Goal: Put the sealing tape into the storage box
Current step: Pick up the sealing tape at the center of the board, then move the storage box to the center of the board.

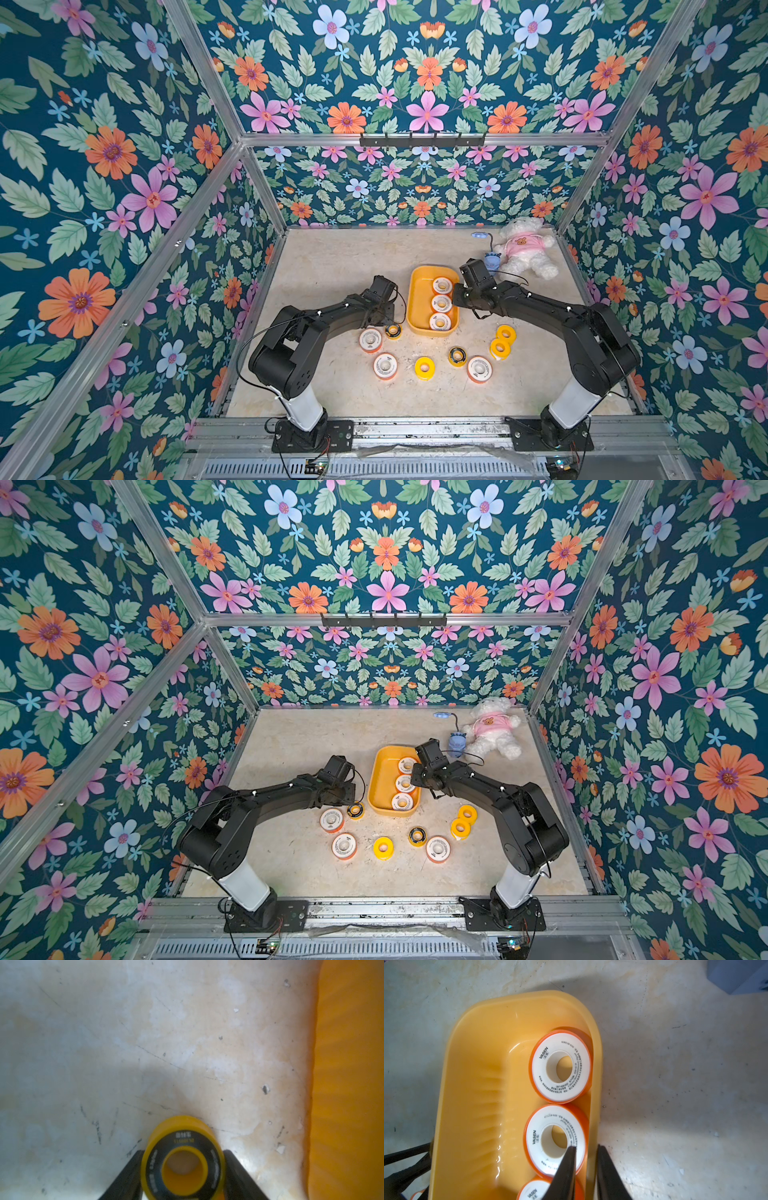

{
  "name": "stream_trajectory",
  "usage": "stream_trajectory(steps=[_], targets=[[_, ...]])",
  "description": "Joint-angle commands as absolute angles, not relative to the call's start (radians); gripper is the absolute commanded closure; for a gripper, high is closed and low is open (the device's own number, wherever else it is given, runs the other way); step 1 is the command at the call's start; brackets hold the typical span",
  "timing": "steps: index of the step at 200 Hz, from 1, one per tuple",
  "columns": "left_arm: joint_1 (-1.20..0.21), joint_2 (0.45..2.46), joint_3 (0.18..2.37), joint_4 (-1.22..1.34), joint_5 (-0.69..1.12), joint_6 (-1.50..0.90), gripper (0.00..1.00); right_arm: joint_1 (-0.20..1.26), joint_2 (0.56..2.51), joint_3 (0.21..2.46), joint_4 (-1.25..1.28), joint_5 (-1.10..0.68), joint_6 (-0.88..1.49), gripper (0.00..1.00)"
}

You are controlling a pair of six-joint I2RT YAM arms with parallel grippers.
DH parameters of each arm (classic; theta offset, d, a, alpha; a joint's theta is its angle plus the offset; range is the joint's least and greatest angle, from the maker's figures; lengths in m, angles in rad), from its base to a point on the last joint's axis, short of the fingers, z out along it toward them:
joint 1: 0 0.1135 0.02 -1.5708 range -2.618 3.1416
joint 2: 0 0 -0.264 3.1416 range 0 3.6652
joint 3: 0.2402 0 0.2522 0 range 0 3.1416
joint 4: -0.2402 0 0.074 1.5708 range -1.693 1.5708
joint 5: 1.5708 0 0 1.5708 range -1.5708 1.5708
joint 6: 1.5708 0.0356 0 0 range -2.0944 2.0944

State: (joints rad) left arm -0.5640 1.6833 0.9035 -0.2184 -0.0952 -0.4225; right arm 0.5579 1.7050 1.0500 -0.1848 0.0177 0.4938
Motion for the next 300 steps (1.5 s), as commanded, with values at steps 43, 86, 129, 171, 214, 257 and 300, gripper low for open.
stream_trajectory(steps=[43,86,129,171,214,257,300], targets=[[-0.563,1.588,0.924,-0.26,-0.107,-0.434,0.45,0.578,1.716,1.068,-0.155,-0.042,0.455,0.78],[-0.574,1.561,0.989,-0.286,-0.077,-0.415,0.45,0.596,1.729,1.083,-0.152,-0.058,0.436,0.79],[-0.586,1.574,1.069,-0.294,-0.048,-0.388,0.45,0.615,1.754,1.106,-0.16,-0.066,0.421,0.79],[-0.596,1.621,1.138,-0.285,0.008,-0.379,0.45,0.62,1.764,1.121,-0.165,-0.063,0.421,0.79],[-0.607,1.682,1.19,-0.289,0.014,-0.362,0.45,0.621,1.757,1.121,-0.161,-0.056,0.424,0.79],[-0.62,1.756,1.248,-0.316,-0.036,-0.333,0.46,0.62,1.75,1.115,-0.156,-0.047,0.436,0.78],[-0.637,1.829,1.312,-0.364,-0.101,-0.301,0.46,0.62,1.741,1.108,-0.155,-0.028,0.443,0.77]])
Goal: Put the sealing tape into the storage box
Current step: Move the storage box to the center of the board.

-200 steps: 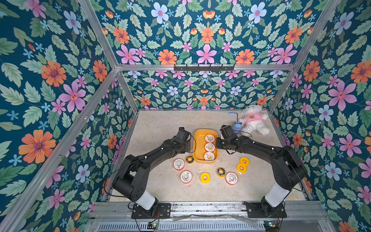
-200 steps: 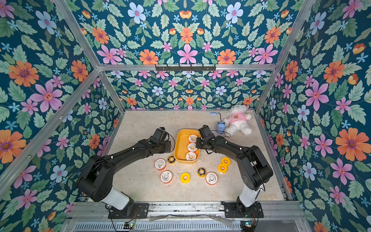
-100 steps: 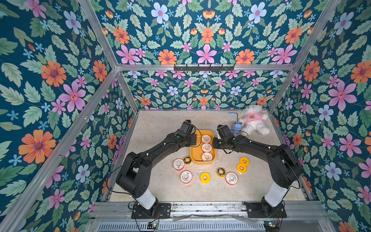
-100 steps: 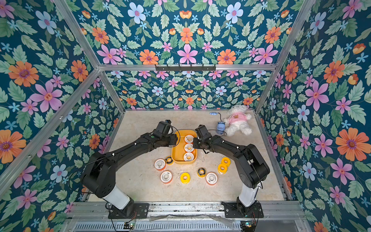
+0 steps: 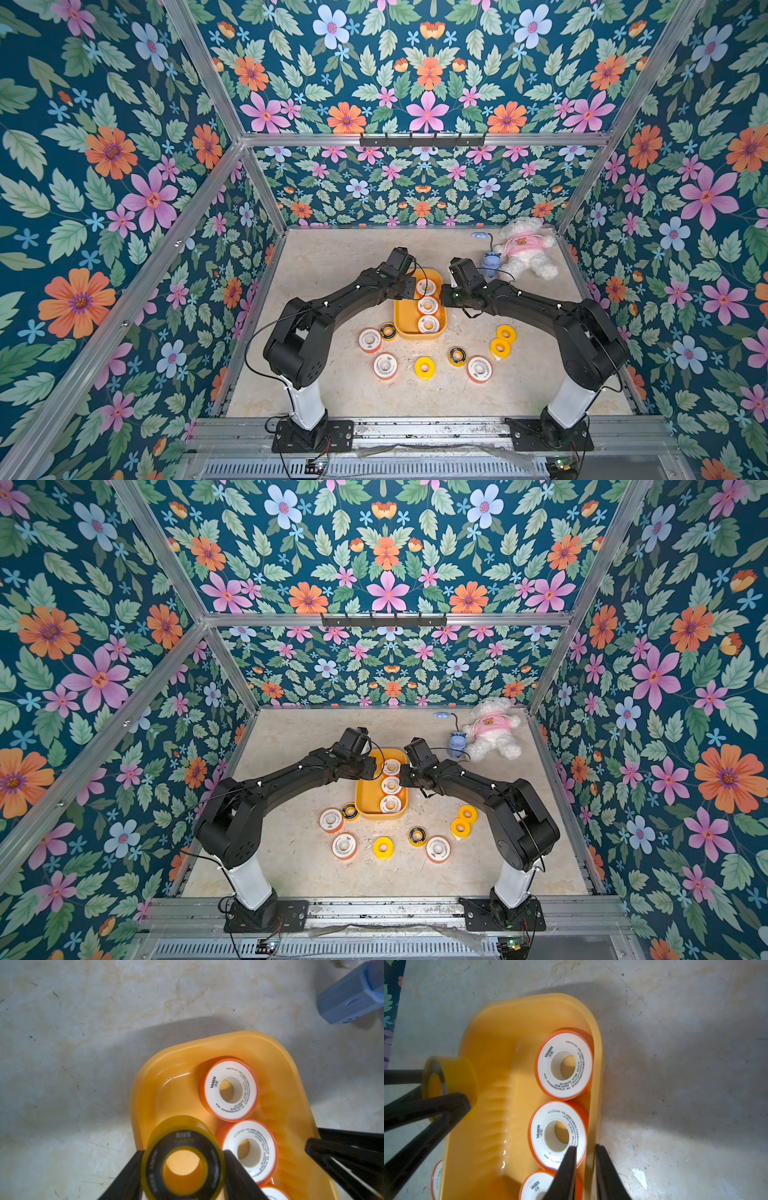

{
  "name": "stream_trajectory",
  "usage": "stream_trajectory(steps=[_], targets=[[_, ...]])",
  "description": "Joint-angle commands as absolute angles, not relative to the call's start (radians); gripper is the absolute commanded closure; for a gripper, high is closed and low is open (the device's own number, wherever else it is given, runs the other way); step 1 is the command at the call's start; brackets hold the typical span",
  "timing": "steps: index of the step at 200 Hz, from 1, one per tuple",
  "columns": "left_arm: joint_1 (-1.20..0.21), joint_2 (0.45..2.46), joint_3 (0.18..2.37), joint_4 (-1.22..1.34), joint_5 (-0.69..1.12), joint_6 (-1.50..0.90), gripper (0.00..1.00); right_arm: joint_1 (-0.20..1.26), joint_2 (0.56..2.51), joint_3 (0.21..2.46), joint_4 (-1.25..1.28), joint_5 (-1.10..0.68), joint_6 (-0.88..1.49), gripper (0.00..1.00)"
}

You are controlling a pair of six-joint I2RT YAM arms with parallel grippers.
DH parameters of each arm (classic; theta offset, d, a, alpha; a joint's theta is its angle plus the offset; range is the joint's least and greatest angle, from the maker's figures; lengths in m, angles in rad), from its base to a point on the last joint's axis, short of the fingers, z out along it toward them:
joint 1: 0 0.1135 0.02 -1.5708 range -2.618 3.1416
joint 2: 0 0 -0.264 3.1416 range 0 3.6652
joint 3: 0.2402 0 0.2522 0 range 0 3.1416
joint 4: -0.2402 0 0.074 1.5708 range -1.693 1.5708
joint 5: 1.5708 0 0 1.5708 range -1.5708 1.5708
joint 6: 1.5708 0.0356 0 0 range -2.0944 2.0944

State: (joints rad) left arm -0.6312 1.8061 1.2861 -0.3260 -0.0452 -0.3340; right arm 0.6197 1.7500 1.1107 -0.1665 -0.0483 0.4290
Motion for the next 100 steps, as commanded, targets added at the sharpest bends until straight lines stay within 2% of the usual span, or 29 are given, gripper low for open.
stream_trajectory(steps=[1,100], targets=[[-0.638,1.83,1.314,-0.365,-0.102,-0.301,0.46,0.62,1.741,1.109,-0.155,-0.028,0.443,0.77],[-0.658,1.927,1.369,-0.374,-0.162,-0.275,0.46,0.612,1.751,1.098,-0.155,-0.026,0.449,0.77]])
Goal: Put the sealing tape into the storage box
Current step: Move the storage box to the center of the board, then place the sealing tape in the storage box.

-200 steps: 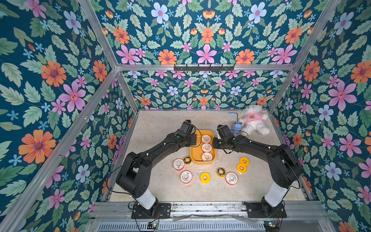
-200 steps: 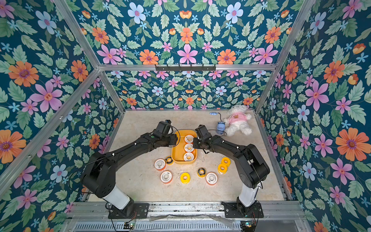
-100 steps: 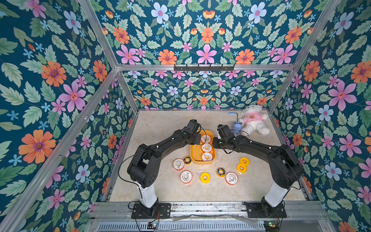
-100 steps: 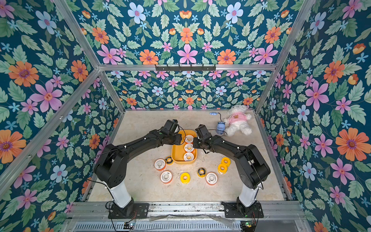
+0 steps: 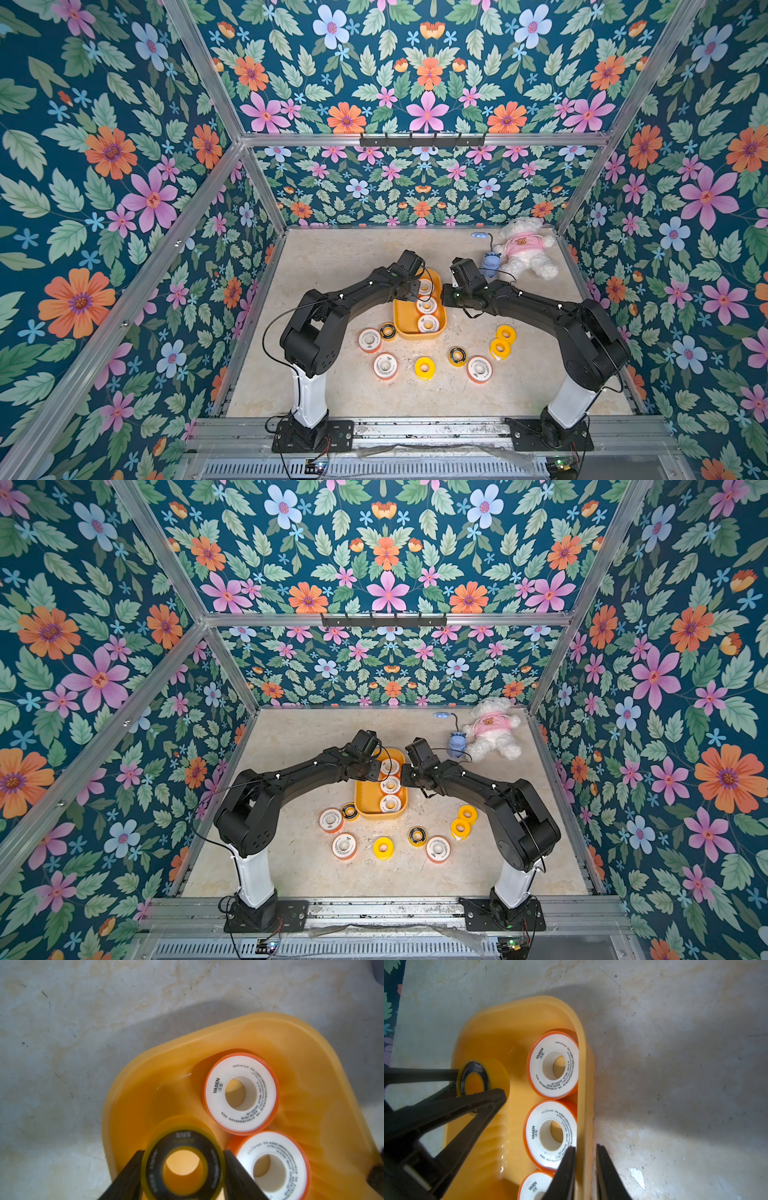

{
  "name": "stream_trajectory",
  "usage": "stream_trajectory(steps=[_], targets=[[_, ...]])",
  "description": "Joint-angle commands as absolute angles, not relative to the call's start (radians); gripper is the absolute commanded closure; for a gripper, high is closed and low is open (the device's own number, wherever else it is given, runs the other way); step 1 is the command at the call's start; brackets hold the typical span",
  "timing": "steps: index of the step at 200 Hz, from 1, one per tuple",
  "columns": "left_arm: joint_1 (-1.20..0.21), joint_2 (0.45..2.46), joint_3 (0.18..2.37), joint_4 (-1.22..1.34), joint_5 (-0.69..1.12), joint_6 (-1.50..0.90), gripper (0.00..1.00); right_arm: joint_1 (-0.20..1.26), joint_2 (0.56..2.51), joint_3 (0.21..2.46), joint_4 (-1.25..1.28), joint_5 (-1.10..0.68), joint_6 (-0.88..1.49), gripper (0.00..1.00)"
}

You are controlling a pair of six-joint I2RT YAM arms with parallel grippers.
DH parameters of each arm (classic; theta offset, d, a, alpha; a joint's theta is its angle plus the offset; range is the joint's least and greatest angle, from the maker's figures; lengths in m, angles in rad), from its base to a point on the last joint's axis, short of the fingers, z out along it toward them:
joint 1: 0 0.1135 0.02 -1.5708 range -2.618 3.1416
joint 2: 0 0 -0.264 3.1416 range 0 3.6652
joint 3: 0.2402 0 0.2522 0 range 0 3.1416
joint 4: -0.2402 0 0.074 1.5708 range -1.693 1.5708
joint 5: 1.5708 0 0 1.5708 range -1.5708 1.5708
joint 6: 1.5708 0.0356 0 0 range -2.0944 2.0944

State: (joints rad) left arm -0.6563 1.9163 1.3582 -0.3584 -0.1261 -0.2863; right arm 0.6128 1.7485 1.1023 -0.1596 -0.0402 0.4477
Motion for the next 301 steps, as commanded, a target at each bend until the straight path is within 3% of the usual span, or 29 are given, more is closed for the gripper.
stream_trajectory(steps=[1,143,266,301], targets=[[-0.658,1.928,1.37,-0.374,-0.164,-0.275,0.46,0.612,1.75,1.098,-0.155,-0.026,0.449,0.77],[-0.66,1.989,1.42,-0.377,-0.223,-0.276,0.44,0.609,1.757,1.09,-0.152,-0.037,0.449,0.78],[-0.66,2.0,1.428,-0.382,-0.25,-0.275,0.34,0.606,1.753,1.093,-0.152,-0.038,0.449,0.78],[-0.66,1.99,1.427,-0.385,-0.261,-0.276,0.36,0.605,1.752,1.095,-0.156,-0.038,0.449,0.78]])
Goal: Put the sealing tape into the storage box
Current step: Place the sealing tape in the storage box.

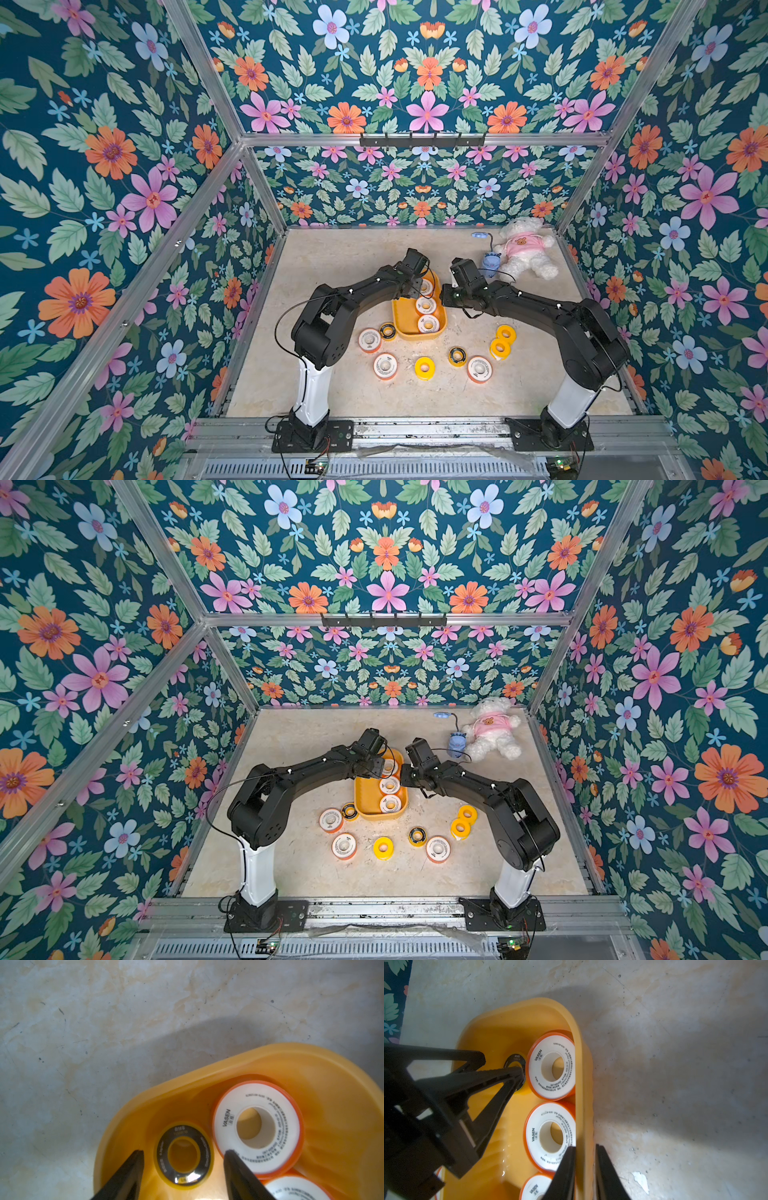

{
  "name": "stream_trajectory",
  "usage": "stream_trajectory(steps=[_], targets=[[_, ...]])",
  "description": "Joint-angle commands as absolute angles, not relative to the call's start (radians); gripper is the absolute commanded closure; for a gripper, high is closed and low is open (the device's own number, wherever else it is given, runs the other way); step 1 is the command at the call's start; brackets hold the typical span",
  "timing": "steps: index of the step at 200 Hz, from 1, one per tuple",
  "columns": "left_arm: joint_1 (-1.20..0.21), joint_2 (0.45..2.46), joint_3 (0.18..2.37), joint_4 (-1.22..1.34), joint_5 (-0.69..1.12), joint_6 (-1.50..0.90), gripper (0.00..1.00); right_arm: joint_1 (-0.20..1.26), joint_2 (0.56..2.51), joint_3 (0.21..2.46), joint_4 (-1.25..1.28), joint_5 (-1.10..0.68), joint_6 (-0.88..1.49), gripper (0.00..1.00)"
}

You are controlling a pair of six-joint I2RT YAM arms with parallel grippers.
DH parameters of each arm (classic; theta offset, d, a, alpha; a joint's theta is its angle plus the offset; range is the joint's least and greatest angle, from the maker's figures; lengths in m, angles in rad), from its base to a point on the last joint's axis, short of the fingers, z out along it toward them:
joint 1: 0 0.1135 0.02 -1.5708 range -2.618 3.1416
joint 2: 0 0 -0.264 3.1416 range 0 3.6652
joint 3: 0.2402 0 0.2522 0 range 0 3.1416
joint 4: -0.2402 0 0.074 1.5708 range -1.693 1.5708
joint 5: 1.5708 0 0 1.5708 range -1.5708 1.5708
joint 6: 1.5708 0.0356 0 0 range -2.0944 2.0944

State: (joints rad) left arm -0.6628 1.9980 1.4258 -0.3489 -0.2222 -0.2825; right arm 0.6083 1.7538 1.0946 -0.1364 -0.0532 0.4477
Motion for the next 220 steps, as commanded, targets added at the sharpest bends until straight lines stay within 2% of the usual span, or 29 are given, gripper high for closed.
stream_trajectory(steps=[1,46,98,187,220], targets=[[-0.66,1.99,1.426,-0.385,-0.262,-0.276,0.36,0.606,1.752,1.096,-0.155,-0.038,0.449,0.78],[-0.663,1.947,1.421,-0.386,-0.244,-0.275,0.37,0.606,1.737,1.097,-0.155,-0.032,0.45,0.78],[-0.664,1.78,1.358,-0.34,-0.172,-0.298,0.37,0.604,1.666,1.067,-0.132,-0.02,0.453,0.77],[-0.659,1.545,1.164,-0.31,-0.176,-0.398,0.36,0.606,1.381,0.88,-0.174,0.017,0.419,0.73],[-0.658,1.475,1.096,-0.31,-0.186,-0.431,0.36,0.619,1.298,0.819,-0.225,0.02,0.417,0.69]])
